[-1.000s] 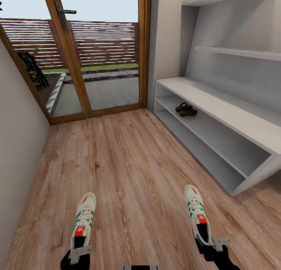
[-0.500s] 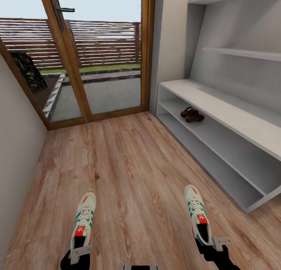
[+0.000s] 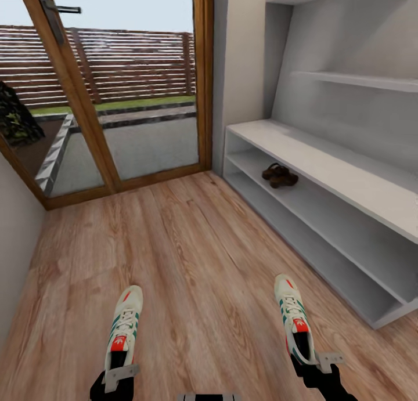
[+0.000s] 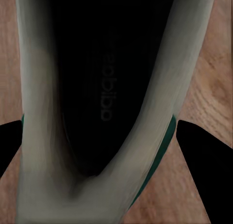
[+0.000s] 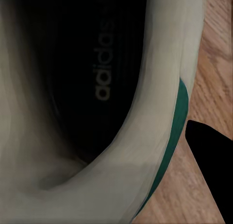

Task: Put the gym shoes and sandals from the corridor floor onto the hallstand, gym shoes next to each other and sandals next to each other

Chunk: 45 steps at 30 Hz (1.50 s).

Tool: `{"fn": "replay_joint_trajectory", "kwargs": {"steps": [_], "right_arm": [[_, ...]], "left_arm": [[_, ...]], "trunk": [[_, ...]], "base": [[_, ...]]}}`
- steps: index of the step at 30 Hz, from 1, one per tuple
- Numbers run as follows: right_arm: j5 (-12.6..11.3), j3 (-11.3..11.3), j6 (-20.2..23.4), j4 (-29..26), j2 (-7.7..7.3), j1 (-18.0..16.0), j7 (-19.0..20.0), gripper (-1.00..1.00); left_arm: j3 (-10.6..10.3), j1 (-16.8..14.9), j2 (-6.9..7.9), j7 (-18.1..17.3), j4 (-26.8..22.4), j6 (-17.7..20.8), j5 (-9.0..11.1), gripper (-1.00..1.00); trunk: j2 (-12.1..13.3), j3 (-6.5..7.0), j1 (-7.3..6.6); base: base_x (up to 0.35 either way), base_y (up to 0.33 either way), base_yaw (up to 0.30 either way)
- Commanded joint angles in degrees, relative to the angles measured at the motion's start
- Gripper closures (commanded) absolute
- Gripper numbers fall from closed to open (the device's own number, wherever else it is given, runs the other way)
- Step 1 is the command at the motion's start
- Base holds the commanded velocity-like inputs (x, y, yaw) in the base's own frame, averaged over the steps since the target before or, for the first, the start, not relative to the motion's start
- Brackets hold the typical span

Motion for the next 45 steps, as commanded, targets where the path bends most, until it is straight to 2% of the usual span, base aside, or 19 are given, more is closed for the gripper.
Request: {"fn": "replay_joint_trajectory", "kwargs": {"steps": [1,34,45], "right_arm": [[0.36,-0.5,-0.19,0.03,0.02,-0.06,0.35,1.0],[0.31,-0.5,-0.19,0.03,-0.02,-0.06,0.36,1.0],[0.27,-0.5,-0.19,0.03,-0.06,-0.06,0.34,1.0]], "left_arm": [[0.22,-0.03,-0.05,0.13,0.03,-0.14,-0.52,1.0],[0.22,0.0,-0.05,0.11,0.03,-0.16,-0.52,1.0],[0.22,-0.02,-0.05,0.06,0.03,-0.17,-0.52,1.0]], "trunk": [[-0.01,-0.04,0.02],[-0.01,-0.04,0.02],[-0.01,-0.04,0.02]], "base": [[0.308,0.193,-0.262],[0.287,0.227,-0.265],[0.127,0.101,-0.265]]}}
